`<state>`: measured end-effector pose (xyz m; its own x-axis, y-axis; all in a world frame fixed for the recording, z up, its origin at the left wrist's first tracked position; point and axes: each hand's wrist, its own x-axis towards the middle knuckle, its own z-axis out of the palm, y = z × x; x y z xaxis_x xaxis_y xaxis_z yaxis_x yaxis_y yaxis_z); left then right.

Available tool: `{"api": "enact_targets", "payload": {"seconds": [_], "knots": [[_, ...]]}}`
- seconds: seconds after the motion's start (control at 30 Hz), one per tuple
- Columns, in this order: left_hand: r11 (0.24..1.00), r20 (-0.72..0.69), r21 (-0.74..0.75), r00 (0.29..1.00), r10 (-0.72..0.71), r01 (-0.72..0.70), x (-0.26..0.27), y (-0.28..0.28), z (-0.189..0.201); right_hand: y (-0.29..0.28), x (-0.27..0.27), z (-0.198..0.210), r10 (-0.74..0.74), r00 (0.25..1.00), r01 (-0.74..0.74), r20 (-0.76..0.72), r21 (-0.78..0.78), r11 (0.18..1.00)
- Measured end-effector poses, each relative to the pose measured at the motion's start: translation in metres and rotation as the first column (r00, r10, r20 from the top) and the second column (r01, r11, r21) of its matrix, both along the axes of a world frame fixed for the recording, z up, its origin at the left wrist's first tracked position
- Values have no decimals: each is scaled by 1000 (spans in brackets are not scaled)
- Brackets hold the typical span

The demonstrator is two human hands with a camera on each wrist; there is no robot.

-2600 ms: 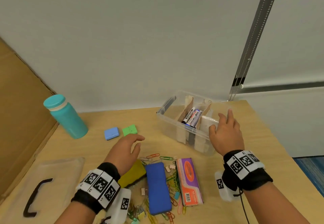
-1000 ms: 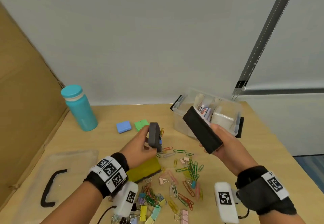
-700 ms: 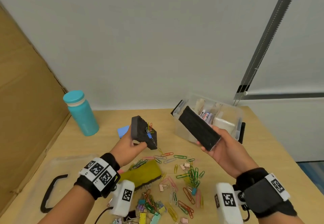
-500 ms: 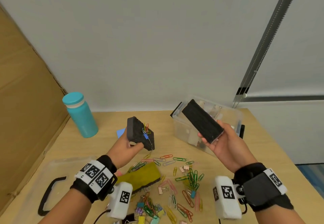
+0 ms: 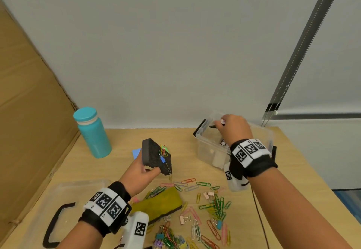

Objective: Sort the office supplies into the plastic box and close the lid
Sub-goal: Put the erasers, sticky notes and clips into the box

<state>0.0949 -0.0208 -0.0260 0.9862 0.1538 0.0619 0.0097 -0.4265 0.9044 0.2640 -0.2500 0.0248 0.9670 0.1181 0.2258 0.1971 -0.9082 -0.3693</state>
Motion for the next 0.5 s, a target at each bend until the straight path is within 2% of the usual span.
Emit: {"api": "enact_targets", "payload": {"seconds": [0.17,0.43,0.5], "knots": [[1000,-13,-25,1000,12,-13,-4,9,-5,27,22,0,-14,988,-17,-155,-197,980],[998,-29,-53,999,22,-23,-5,16,-8,40,34,2,-30,982,-43,-188,-371,928],[998,-30,-53,999,21,-23,-4,16,-9,44,31,0,-58,946,-79,-320,-397,914]]}}
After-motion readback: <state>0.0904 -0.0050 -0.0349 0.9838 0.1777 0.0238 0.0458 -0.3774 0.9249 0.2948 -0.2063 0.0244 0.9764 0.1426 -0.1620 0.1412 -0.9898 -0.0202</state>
